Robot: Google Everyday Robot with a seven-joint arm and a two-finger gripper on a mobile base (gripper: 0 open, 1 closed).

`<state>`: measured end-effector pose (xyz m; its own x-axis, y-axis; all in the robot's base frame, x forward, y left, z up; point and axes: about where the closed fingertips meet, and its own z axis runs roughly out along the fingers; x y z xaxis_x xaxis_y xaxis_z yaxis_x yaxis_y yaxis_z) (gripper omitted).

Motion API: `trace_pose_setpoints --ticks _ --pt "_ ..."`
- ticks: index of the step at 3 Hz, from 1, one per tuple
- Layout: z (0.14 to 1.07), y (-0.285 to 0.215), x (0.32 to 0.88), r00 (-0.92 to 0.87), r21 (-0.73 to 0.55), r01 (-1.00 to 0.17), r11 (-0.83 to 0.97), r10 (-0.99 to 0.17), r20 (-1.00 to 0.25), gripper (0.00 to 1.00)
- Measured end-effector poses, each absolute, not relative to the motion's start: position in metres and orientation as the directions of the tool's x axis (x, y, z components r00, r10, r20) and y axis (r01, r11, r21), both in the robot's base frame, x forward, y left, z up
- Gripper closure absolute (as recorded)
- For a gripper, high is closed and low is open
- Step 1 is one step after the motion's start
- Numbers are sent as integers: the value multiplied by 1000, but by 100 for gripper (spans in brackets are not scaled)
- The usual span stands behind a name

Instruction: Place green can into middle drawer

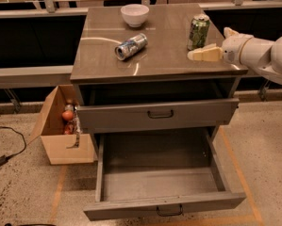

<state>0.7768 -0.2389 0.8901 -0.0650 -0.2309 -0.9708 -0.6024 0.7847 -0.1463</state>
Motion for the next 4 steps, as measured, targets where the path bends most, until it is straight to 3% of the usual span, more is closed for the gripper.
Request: trace_pose_setpoints --ticks 2,4 --pt "890 -240 811 -49 -127 -571 811 -187 -981 0" --pt "896 -231 839 -24 -105 -595 797 -149 -989 40"
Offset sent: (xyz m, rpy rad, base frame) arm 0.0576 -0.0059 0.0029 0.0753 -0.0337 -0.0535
